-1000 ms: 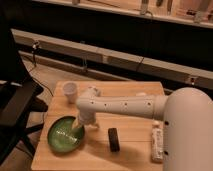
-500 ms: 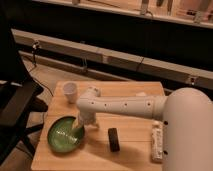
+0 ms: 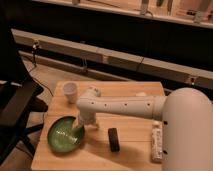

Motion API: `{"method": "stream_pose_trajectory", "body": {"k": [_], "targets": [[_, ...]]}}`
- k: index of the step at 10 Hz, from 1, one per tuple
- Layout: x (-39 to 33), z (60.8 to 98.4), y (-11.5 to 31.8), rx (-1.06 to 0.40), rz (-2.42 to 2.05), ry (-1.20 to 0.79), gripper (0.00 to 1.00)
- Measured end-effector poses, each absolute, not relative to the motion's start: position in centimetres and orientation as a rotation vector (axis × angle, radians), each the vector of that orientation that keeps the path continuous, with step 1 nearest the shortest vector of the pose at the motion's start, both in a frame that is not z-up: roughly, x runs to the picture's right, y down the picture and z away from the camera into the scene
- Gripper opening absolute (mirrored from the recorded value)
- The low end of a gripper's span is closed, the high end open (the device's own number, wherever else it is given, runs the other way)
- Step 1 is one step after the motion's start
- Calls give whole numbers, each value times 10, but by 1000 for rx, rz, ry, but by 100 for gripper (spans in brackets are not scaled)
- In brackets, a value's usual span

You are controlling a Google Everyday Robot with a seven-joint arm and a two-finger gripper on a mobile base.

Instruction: Pick up the ceramic bowl

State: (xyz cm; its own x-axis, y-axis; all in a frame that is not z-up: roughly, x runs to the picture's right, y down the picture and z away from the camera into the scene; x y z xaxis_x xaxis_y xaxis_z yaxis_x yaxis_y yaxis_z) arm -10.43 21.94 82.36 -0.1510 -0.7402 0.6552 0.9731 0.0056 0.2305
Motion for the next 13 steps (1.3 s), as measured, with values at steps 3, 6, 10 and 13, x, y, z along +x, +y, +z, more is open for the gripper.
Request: {"method": "stream_pose_trajectory", "body": {"k": [3,6,10,13], "targets": [[-75,815,206,-377,-1596,-821,30],[-62,813,199,-366,-1621,-875,2],[-75,816,198,-351,-1616,-834,0],[-63,796,173,-326,-1628,-824,0]]}}
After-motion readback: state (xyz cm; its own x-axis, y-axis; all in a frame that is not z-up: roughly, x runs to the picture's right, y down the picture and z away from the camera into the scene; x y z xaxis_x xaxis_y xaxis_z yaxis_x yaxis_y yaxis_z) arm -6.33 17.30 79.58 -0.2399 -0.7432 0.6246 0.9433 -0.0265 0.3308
